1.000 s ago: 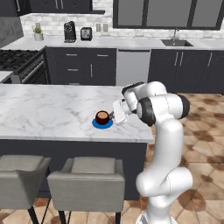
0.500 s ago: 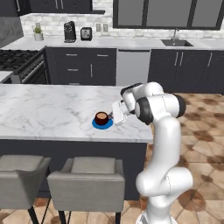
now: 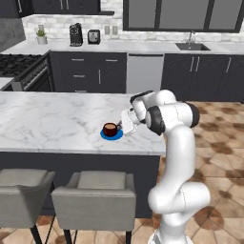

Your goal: Pick the cup of tea, navigate to the dining table, and place it on the saucer.

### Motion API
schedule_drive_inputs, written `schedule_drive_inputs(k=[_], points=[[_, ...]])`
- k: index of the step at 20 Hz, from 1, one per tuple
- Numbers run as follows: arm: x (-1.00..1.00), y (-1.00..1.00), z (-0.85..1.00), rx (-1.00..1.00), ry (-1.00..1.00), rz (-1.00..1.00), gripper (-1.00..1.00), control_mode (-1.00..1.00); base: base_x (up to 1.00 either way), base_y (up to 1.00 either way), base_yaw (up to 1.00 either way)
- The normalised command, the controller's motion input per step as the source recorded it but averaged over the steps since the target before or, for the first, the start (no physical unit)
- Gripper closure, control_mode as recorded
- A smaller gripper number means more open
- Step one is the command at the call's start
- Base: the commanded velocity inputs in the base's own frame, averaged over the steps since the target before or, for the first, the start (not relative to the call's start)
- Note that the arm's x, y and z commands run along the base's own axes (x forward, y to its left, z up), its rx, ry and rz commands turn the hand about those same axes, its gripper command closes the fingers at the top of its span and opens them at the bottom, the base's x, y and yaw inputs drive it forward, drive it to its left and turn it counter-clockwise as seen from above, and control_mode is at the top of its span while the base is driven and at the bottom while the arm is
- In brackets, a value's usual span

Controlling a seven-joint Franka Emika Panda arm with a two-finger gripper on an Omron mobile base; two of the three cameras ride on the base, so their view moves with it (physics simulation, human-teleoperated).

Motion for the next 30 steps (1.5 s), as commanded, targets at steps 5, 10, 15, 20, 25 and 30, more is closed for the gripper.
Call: schedule_drive_inputs(k=[5,10,15,20,25,30], points=[[0.00,0.05,-0.14,0.00,-0.01,0.00,-1.00,-1.00,0.00,0.00,0.00],[0.00,0.00,-0.02,0.00,-0.02,0.00,-1.00,-1.00,0.00,0.00,0.00],[0.00,0.00,0.00,0.00,-0.02,0.00,-1.00,-1.00,0.00,0.00,0.00],[-0.03,0.00,0.14,0.00,-0.05,0.00,-1.00,-1.00,0.00,0.00,0.00],[-0.19,-0.02,0.25,0.00,-0.11,0.00,-1.00,-1.00,0.00,0.00,0.00],[-0.35,-0.01,0.27,0.03,-0.09,0.00,-1.00,-1.00,0.00,0.00,0.00]])
